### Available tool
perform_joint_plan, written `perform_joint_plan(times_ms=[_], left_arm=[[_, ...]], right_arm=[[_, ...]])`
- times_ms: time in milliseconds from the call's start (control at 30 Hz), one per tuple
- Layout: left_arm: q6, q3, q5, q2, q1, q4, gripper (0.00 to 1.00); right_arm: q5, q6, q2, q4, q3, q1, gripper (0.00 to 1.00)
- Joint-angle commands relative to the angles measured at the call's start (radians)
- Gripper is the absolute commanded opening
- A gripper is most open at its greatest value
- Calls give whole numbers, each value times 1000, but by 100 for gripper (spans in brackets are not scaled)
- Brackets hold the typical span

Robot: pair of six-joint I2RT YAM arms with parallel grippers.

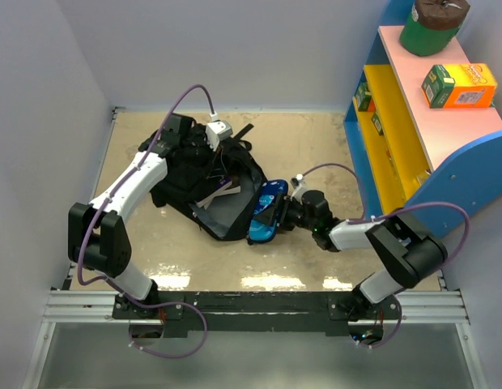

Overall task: Pack the student bag
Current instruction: Pick up the stationery from the center of the board.

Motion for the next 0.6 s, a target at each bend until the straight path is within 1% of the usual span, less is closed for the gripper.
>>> perform_joint_plan(times_ms=[0, 33, 67, 100, 133, 167, 200, 267, 400, 500, 567], left_arm=[[-28, 14, 75, -29, -23, 21, 4], [-27, 14, 74, -30, -24, 17, 4], [-27, 14, 70, -30, -23, 17, 4], [-25, 14, 69, -30, -23, 17, 4], [-24, 14, 69, -29, -23, 16, 4], [-24, 16, 72, -26, -23, 16, 4], [-24, 17, 75, -24, -23, 17, 4], [-31, 26, 87, -17, -24, 19, 4], [-48, 42, 89, -15, -32, 27, 4], [-59, 57, 101, -17, -34, 25, 4], [-64, 65, 110, -23, -34, 27, 4]], right_arm=[[92, -25, 34, -38, 138, 35, 69], [115, -29, 18, -63, 146, 36, 63], [136, -37, -4, -90, 150, 39, 52], [159, -43, -28, -151, 163, 40, 46], [193, -58, -86, -184, 172, 43, 42], [201, -69, -108, -217, 183, 48, 37], [208, -77, -131, -283, 210, 48, 37], [219, -83, -171, -340, 236, 60, 37], [224, -91, -165, -458, 333, 97, 34], [245, -91, -144, -468, 359, 138, 34], [226, -72, -83, -471, 376, 154, 33]])
